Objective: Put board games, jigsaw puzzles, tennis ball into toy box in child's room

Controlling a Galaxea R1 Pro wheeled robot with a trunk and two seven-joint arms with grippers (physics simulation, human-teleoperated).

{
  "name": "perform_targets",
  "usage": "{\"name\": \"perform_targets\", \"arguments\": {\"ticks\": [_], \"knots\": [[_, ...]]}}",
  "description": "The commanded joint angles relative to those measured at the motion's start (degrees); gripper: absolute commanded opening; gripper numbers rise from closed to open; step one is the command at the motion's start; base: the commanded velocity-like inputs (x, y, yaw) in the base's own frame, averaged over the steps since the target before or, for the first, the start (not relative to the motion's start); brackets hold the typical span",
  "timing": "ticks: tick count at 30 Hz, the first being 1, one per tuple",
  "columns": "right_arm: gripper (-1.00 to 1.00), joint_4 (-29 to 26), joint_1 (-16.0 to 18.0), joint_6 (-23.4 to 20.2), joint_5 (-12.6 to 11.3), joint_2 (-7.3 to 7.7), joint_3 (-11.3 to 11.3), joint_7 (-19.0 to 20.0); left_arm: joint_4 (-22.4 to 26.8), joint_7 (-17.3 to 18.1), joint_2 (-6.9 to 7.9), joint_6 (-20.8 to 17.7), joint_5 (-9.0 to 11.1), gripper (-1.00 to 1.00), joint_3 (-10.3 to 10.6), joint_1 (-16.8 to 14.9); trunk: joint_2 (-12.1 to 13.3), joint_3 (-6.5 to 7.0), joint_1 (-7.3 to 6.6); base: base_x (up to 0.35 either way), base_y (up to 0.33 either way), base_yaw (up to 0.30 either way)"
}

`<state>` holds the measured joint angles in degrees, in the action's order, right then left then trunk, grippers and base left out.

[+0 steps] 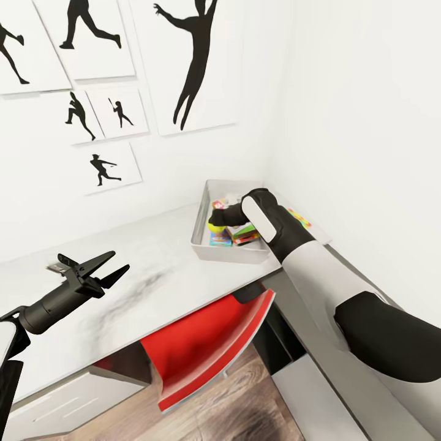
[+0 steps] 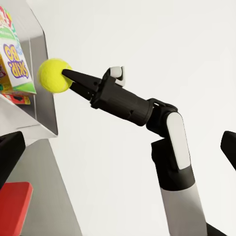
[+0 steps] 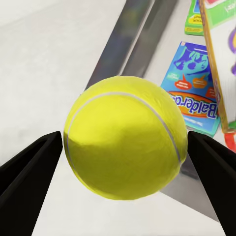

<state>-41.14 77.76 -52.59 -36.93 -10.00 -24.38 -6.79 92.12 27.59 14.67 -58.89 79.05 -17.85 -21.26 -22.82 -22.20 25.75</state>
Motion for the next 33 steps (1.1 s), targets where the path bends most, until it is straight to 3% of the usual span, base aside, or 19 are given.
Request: {"name": "perform_targets", "arguments": {"ticks": [1,20,33], "knots": [[-1.00,-0.2,0.1,-0.1,-0.6,0.00,-0.1,-0.6,0.0,0.3,0.00,-0.3,-0.3,1.00,-0.1,-0.1,-0.1,-0.11,0.03,0.000,0.000,0.023],[-1.00,-2.3,0.5,0.1,-0.3,0.00,0.0,-0.8,0.0,0.2,0.00,-0.3,-0.4,1.00,0.0,-0.1,-0.1,-0.16,0.03,0.000,0.000,0.075],[-1.00,-2.8,0.5,0.2,0.2,1.03,0.0,-0.8,0.0,0.0,0.00,-0.3,-0.4,1.00,0.0,-0.1,-0.1,-0.16,0.03,0.000,0.000,0.024]]}}
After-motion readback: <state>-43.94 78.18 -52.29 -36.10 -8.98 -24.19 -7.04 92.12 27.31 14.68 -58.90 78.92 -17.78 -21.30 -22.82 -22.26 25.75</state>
